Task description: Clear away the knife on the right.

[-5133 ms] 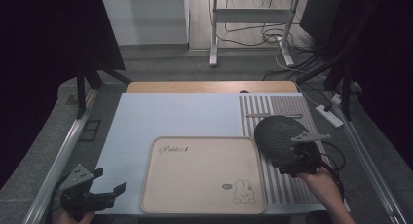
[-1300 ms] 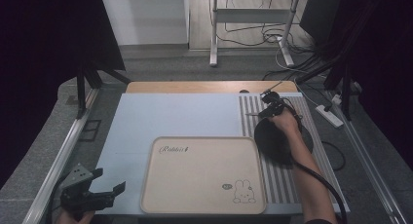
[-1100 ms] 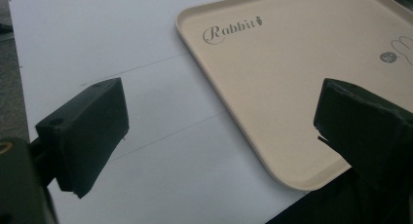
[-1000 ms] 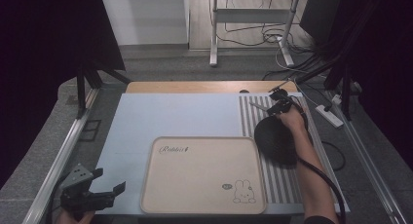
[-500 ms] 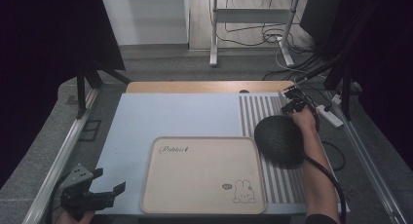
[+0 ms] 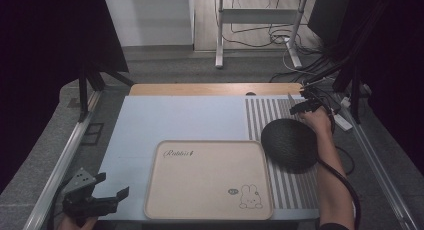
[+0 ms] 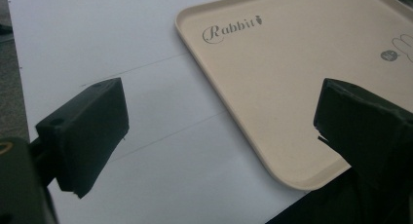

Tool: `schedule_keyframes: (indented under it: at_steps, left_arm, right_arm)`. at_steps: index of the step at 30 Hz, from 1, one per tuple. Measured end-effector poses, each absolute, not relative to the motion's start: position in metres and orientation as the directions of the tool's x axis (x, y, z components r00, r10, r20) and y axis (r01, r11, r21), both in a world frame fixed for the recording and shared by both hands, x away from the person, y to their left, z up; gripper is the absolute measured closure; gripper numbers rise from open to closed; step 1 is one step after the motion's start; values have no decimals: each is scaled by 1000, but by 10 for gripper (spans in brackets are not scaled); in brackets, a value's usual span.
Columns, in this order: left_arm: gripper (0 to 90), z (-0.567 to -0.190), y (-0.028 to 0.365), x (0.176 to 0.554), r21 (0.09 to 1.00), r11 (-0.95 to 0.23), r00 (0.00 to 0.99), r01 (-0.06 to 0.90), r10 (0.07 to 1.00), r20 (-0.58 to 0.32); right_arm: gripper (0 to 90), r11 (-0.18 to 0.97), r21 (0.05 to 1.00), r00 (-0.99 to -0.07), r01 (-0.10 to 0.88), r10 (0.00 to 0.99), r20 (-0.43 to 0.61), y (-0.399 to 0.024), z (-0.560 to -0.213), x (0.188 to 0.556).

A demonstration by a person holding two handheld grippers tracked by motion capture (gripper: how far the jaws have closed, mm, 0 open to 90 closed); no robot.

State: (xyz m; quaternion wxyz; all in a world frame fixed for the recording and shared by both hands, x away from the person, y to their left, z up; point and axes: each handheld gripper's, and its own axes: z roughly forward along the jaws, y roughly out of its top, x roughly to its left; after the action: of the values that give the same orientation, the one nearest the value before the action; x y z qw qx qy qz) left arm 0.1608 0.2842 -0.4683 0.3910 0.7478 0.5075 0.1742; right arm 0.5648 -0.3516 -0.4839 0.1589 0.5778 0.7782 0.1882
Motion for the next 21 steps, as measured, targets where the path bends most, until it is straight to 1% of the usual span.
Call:
schedule_keyframes:
  at_steps: [1, 2, 4, 8, 9, 11, 12, 13, 15, 17, 18, 19, 20, 21]
  left_arm:
    - [60, -468, 284, 161, 761, -179, 424, 623, 895, -137]
    - [60, -468, 284, 161, 761, -179, 424, 623, 895, -137]
    - [60, -468, 284, 161, 762, -179, 424, 623, 895, -137]
    - [60, -468, 284, 161, 762, -180, 424, 623, 895, -136]
    - [60, -468, 284, 161, 762, -180, 425, 622, 895, -135]
    - [60, -468, 284, 161, 762, -180, 425, 622, 895, -136]
    - [60, -468, 284, 161, 762, -179, 424, 623, 895, -136]
    - [60, -468, 284, 161, 761, -179, 424, 623, 895, -136]
    - [60, -468, 284, 161, 761, -182, 425, 622, 895, -133]
    - [60, -468, 284, 160, 761, -182, 425, 623, 896, -133]
    - [60, -468, 284, 160, 761, -184, 425, 622, 896, -131]
    - [60, -468, 284, 160, 761, -186, 426, 622, 895, -130]
    - [60, -468, 284, 160, 761, -186, 426, 622, 895, -129]
    - [60, -468, 284, 160, 761, -187, 426, 622, 896, -129]
  right_arm:
    - [117, 248, 476, -264, 844, 964, -36, -353, -486, 565]
    - [90, 238, 468, -241, 851, 969, -55, -356, -490, 566]
    - [73, 232, 461, -238, 857, 970, -45, -357, -494, 566]
    - [73, 242, 435, -242, 867, 969, -58, -357, -499, 567]
    - [87, 272, 403, -259, 874, 962, -87, -355, -502, 567]
    - [98, 278, 395, -259, 875, 960, -104, -355, -503, 567]
    - [148, 277, 389, -257, 879, 961, -103, -355, -503, 567]
    - [251, 270, 379, -268, 885, 962, -58, -356, -501, 566]
    - [386, 291, 364, -292, 885, 955, -53, -355, -497, 565]
    - [504, 305, 341, -308, 889, 950, -46, -354, -494, 563]
    - [528, 309, 334, -311, 890, 949, -49, -354, -493, 562]
    - [627, 308, 332, -312, 892, 949, -41, -356, -493, 562]
    - [760, 314, 331, -319, 890, 947, -43, -356, -492, 561]
    - [783, 330, 327, -333, 886, 942, -50, -357, -491, 560]
